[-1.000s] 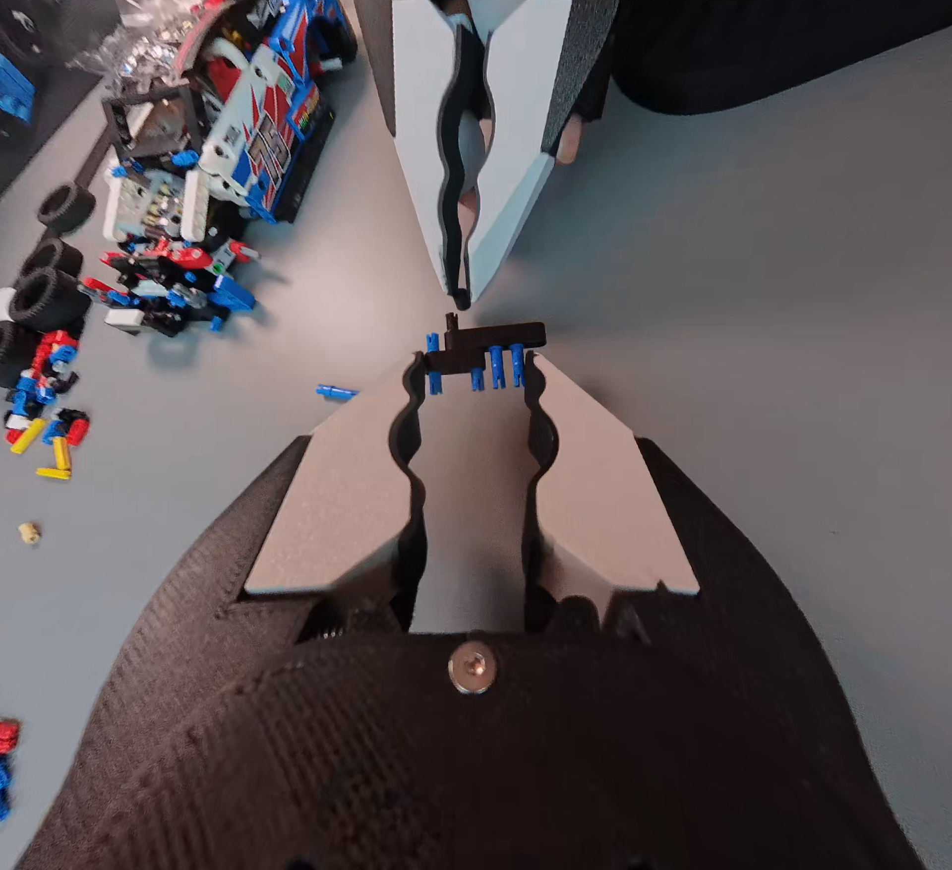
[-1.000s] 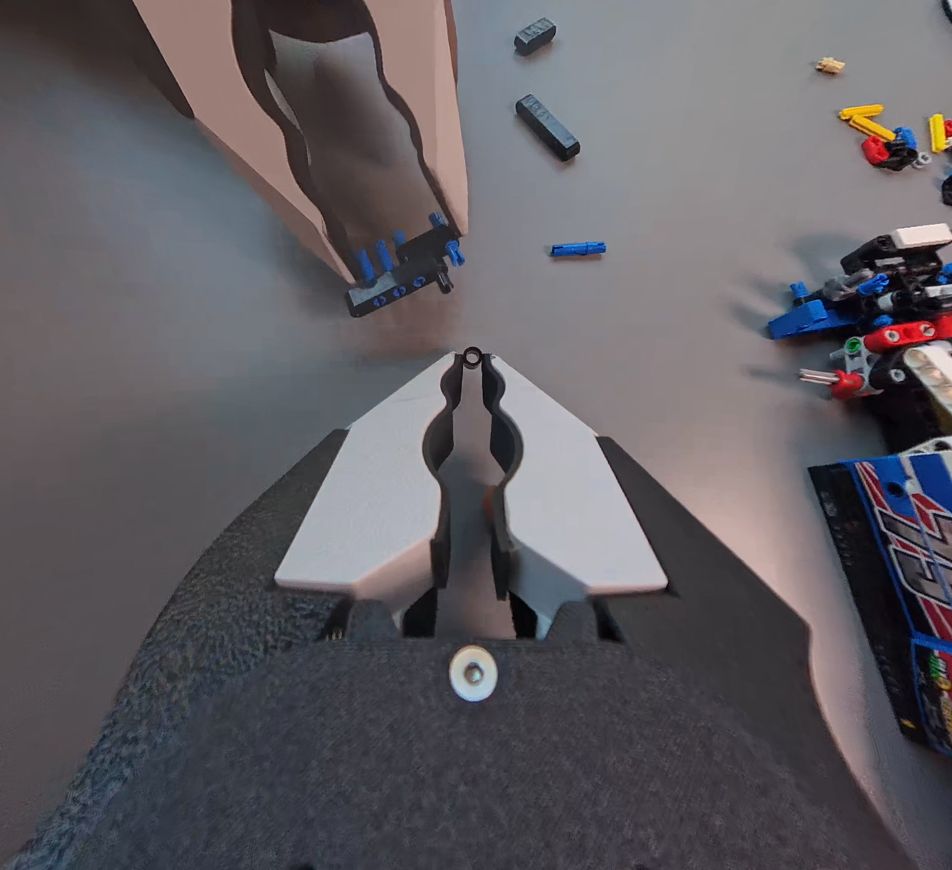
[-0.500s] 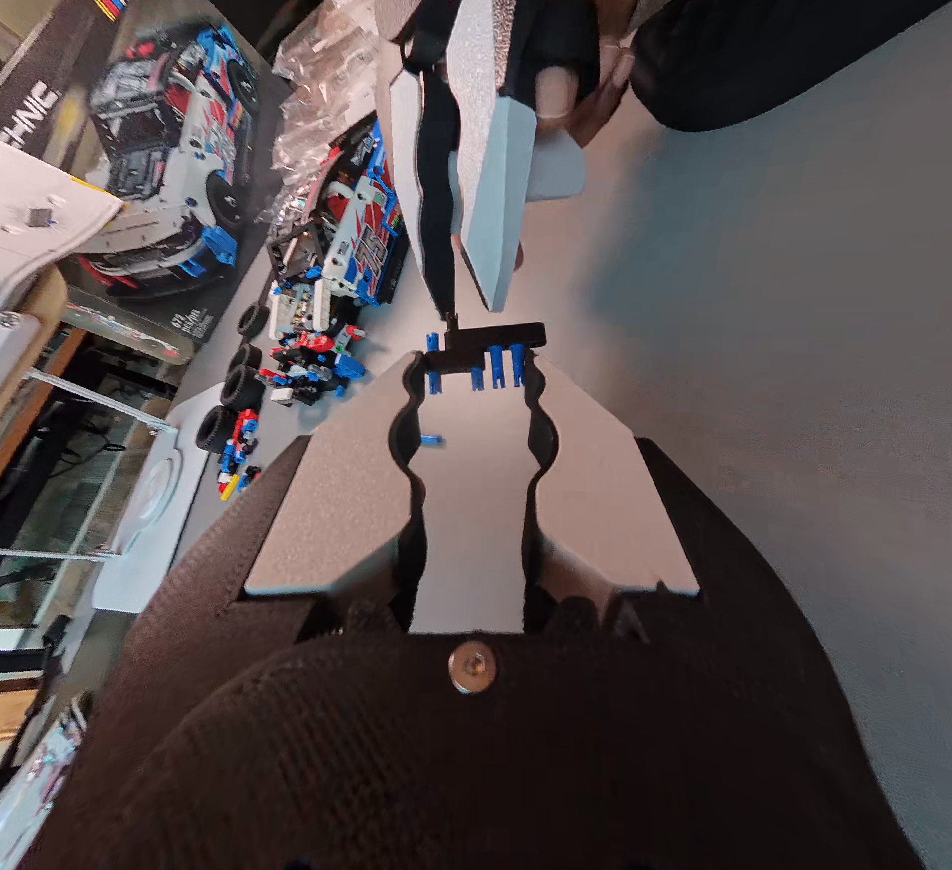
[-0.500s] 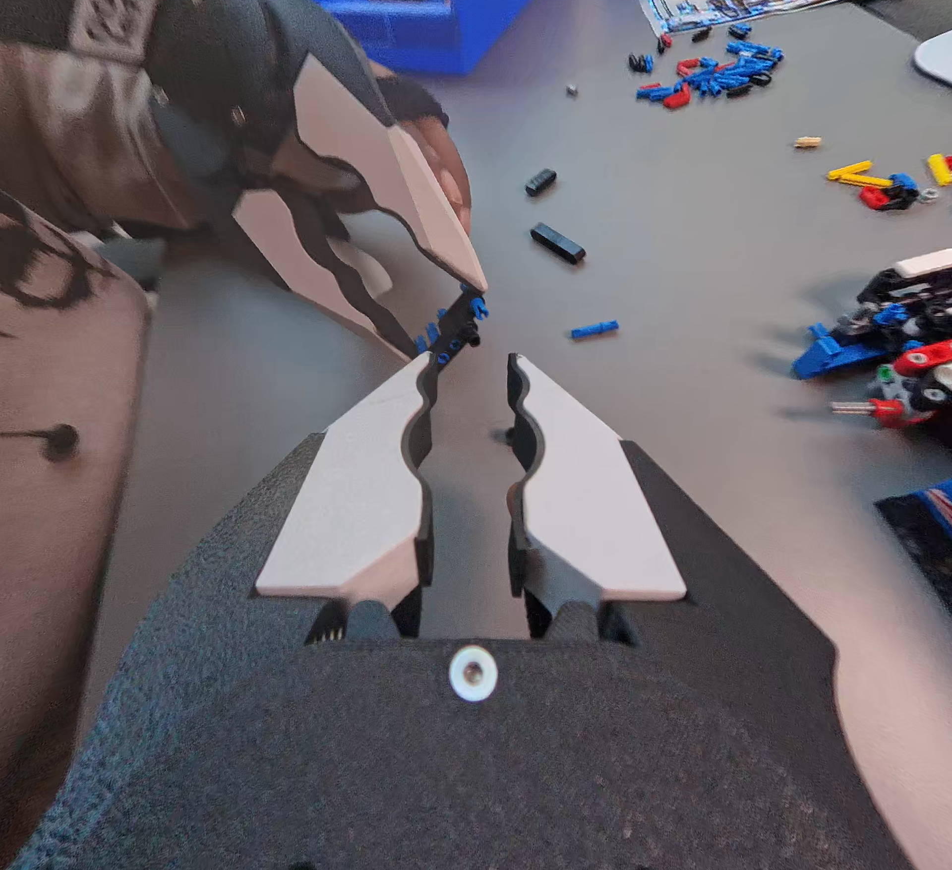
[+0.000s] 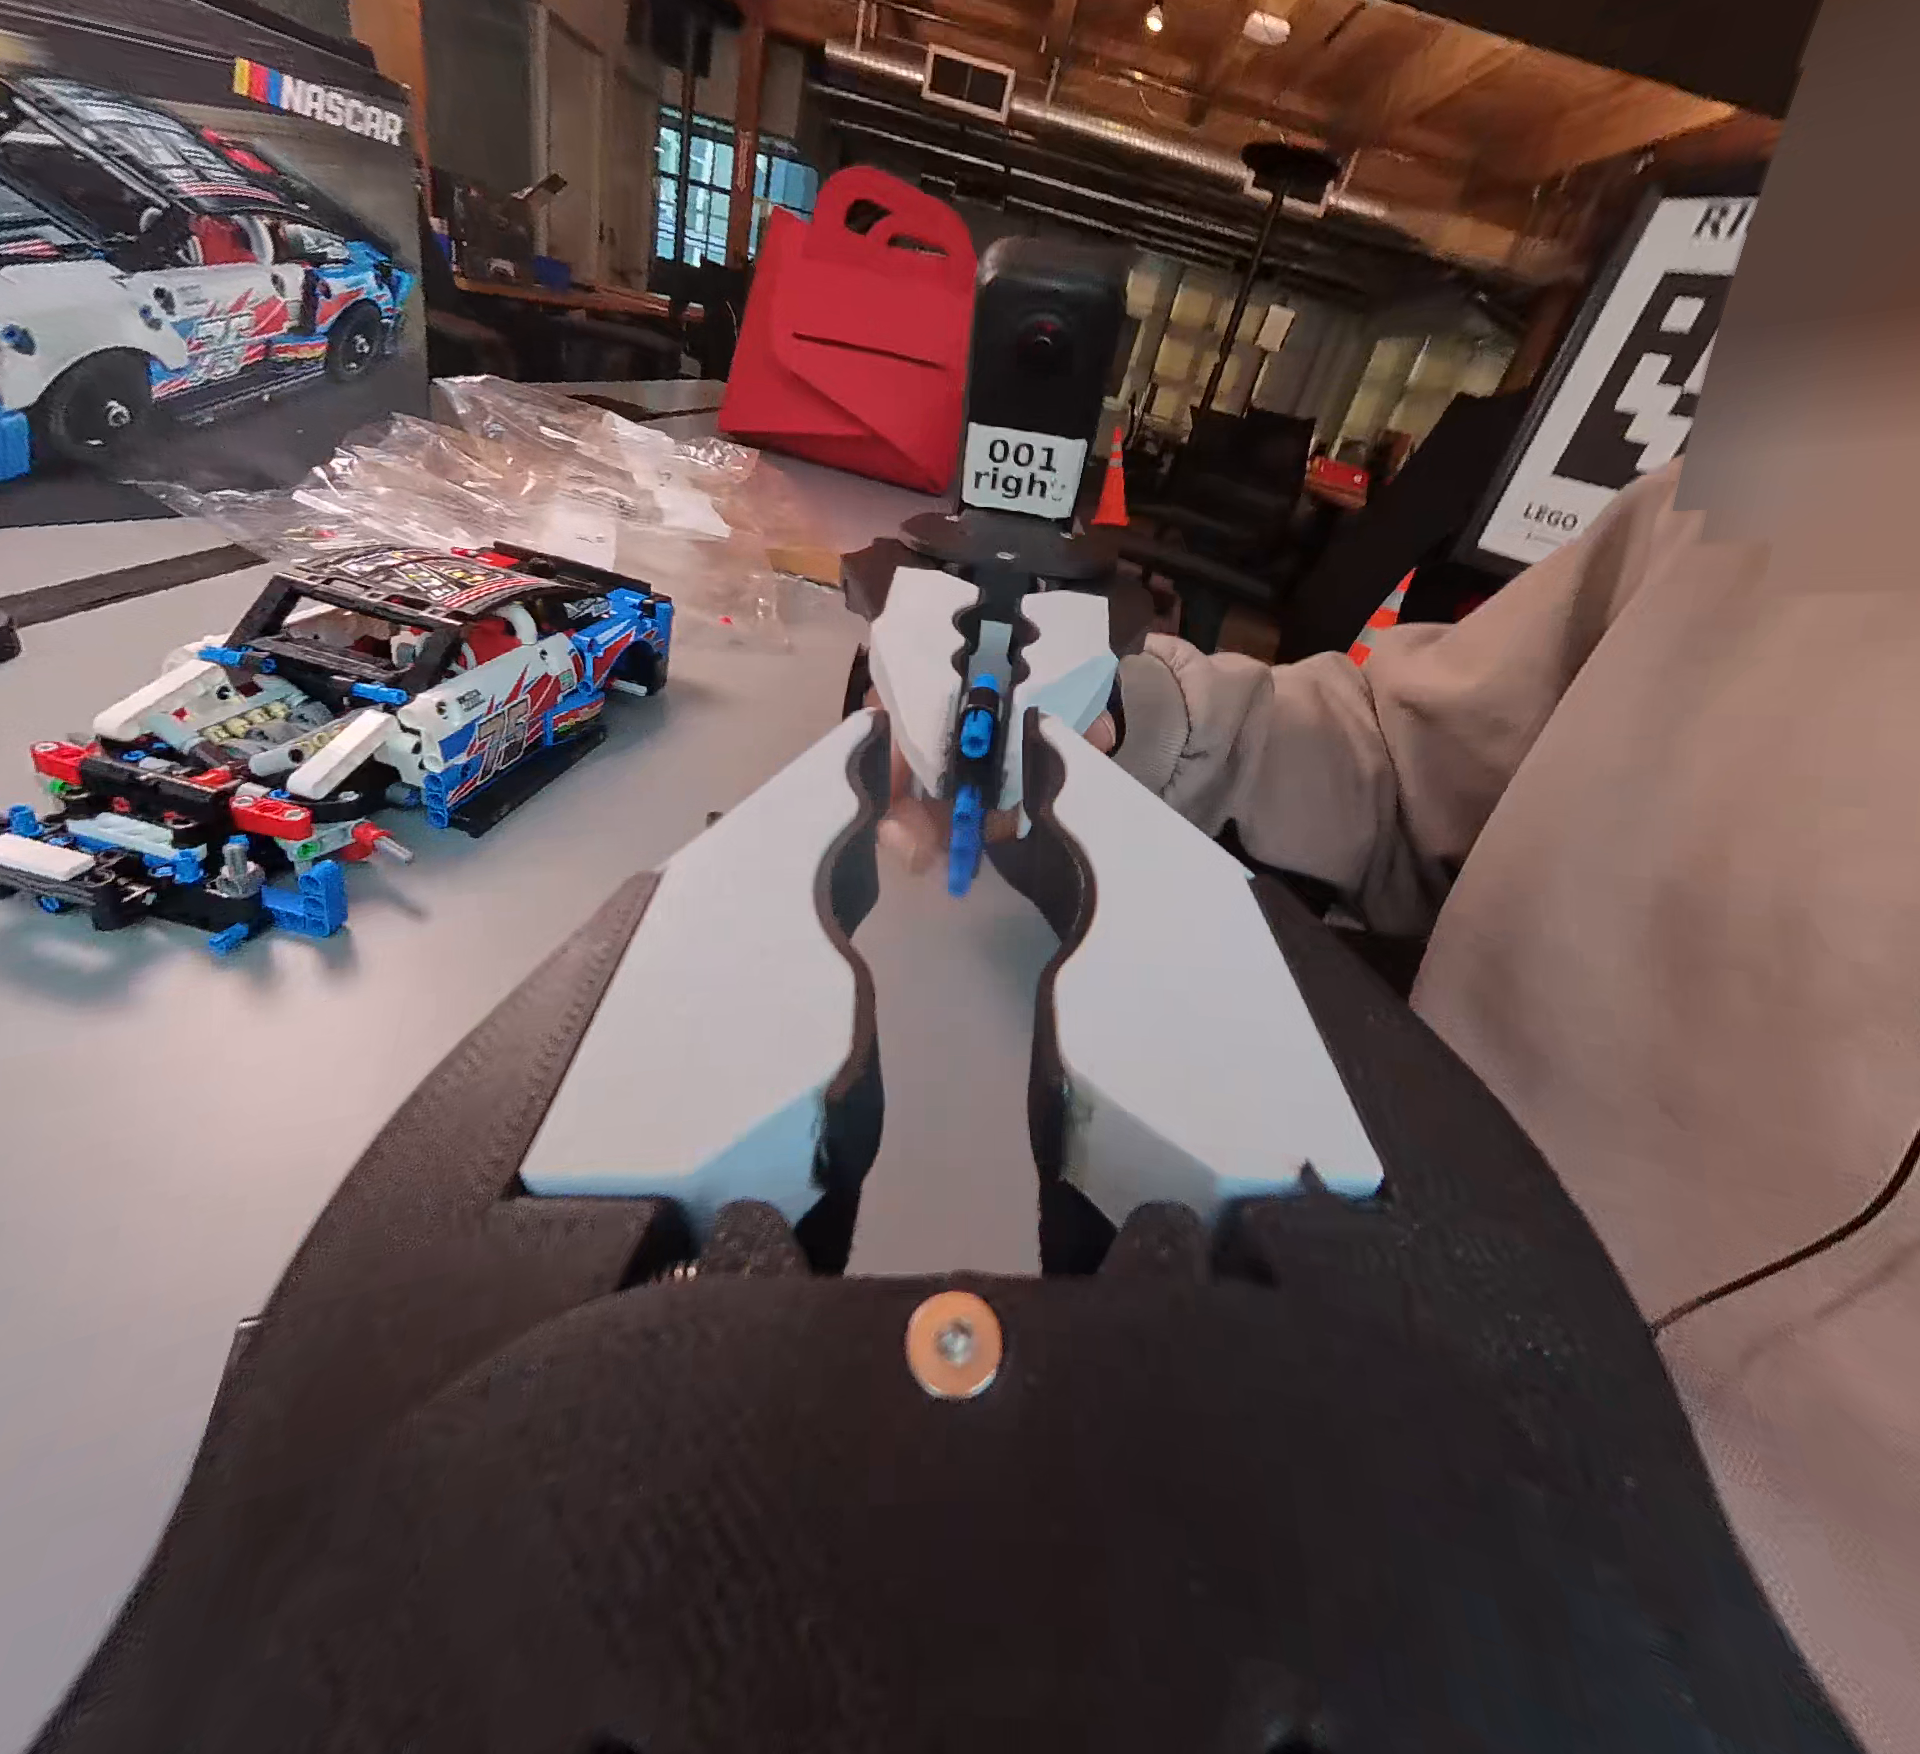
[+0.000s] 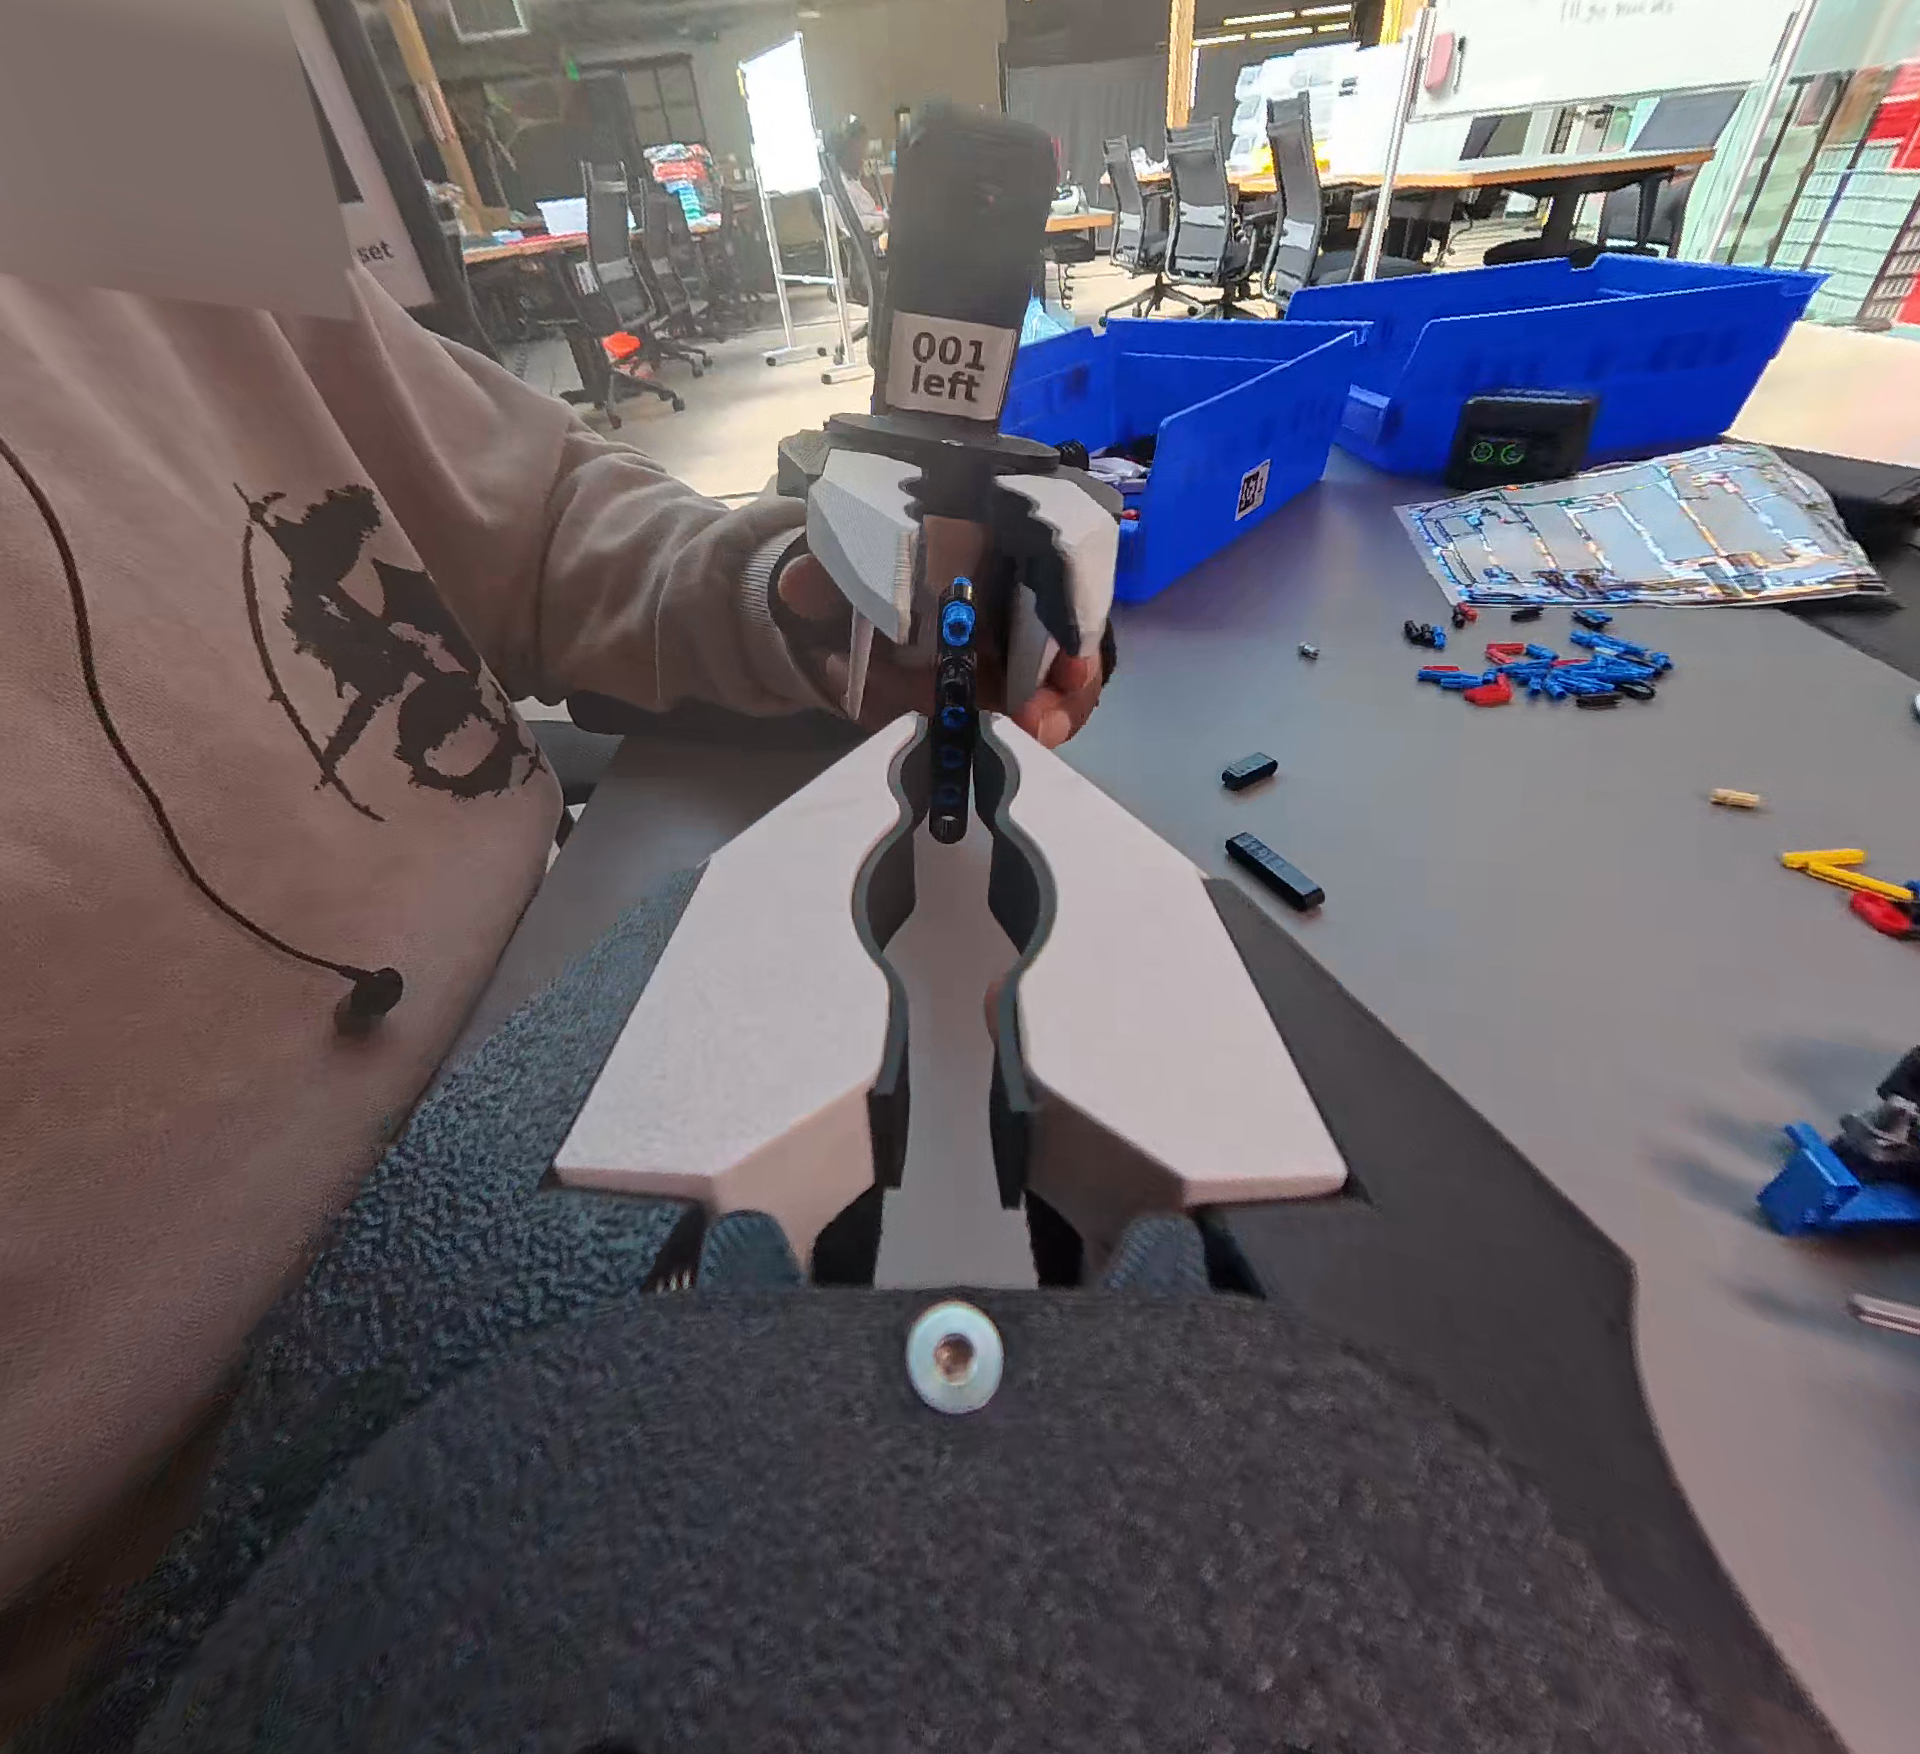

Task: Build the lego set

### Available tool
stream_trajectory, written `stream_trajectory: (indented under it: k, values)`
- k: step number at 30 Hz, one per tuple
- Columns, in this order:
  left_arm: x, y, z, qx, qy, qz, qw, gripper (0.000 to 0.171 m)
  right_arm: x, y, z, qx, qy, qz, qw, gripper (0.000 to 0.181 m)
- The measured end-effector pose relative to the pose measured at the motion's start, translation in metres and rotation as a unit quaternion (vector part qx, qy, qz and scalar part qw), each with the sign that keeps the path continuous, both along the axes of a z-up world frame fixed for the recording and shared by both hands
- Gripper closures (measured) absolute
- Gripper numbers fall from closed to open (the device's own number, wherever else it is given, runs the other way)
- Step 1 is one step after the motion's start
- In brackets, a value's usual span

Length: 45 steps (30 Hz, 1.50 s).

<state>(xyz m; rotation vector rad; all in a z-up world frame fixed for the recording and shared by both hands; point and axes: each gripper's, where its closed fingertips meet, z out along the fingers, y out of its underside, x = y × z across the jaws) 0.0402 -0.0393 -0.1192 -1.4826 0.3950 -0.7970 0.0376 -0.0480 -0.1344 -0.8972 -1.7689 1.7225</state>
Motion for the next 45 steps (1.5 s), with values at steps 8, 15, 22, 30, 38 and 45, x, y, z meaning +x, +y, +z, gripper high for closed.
stream_trajectory:
  k: [8,15,22,30,38,45]
  values:
    - [0.001,-0.001,-0.009,-0.007,0.049,0.007,0.999,0.166,-0.001,0.0,-0.007,0.01,-0.021,0.005,1.0,0.176]
    - [-0.032,0.015,-0.06,-0.13,0.115,0.06,0.983,0.166,0.011,0.062,-0.095,0.258,-0.213,-0.045,0.941,0.159]
    - [-0.038,0.016,-0.089,-0.188,0.139,0.062,0.97,0.166,0.003,0.056,-0.115,0.342,-0.259,0.026,0.903,0.167]
    - [-0.038,0.015,-0.094,-0.199,0.143,0.059,0.968,0.166,0.001,0.053,-0.121,0.402,-0.272,0.061,0.872,0.17]
    - [-0.038,0.015,-0.094,-0.199,0.143,0.058,0.968,0.166,0.001,0.052,-0.126,0.403,-0.284,0.068,0.867,0.176]
    - [-0.028,0.012,-0.056,-0.15,0.026,0.024,0.988,0.166,-0.027,0.042,-0.027,0.062,-0.091,-0.042,0.993,0.176]
